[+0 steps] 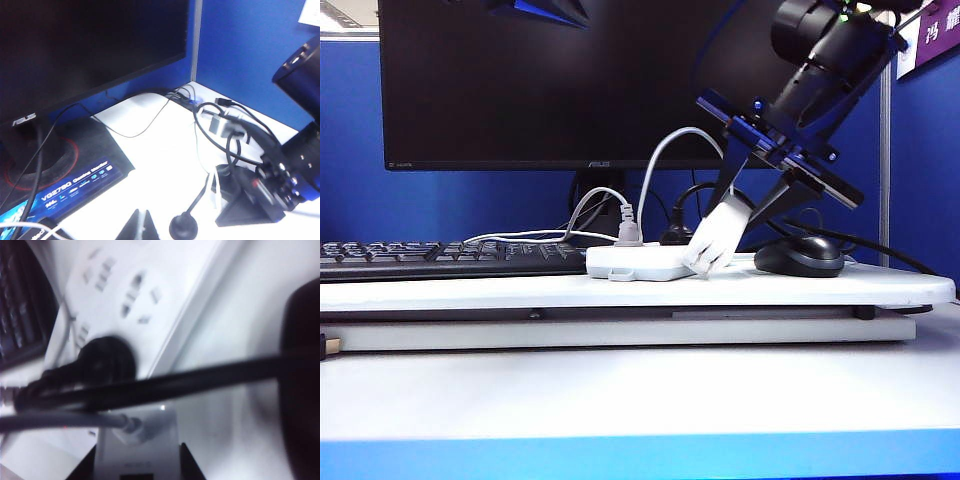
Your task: Unplug the white charger from the socket, then place it next to the socket.
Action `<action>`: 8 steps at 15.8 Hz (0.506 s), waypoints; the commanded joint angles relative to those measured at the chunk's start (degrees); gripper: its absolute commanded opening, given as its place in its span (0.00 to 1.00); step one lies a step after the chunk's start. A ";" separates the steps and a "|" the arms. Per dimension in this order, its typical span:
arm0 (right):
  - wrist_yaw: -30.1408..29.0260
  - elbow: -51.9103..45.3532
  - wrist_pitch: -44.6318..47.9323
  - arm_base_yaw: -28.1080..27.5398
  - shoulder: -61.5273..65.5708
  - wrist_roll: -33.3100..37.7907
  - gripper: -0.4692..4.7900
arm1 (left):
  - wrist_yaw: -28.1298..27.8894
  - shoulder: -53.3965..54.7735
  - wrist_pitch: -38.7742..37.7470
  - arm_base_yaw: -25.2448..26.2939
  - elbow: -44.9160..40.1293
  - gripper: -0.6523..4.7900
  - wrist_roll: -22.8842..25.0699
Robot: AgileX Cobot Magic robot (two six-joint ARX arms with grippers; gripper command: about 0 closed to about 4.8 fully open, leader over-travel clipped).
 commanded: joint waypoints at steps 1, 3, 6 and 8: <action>2.34 0.24 2.21 -1.64 1.92 2.51 0.09 | -0.07 -0.15 0.20 0.02 0.22 0.11 0.02; 2.71 0.26 2.75 -1.70 2.99 2.60 0.09 | -0.09 -0.13 0.20 0.02 0.22 0.11 0.02; -0.57 0.33 3.26 -1.90 2.99 1.77 0.22 | -0.04 -0.15 -0.02 0.02 0.22 0.11 0.02; -3.52 0.33 3.76 -2.56 2.95 1.73 0.60 | 0.33 -0.15 -0.07 0.02 0.22 0.11 0.02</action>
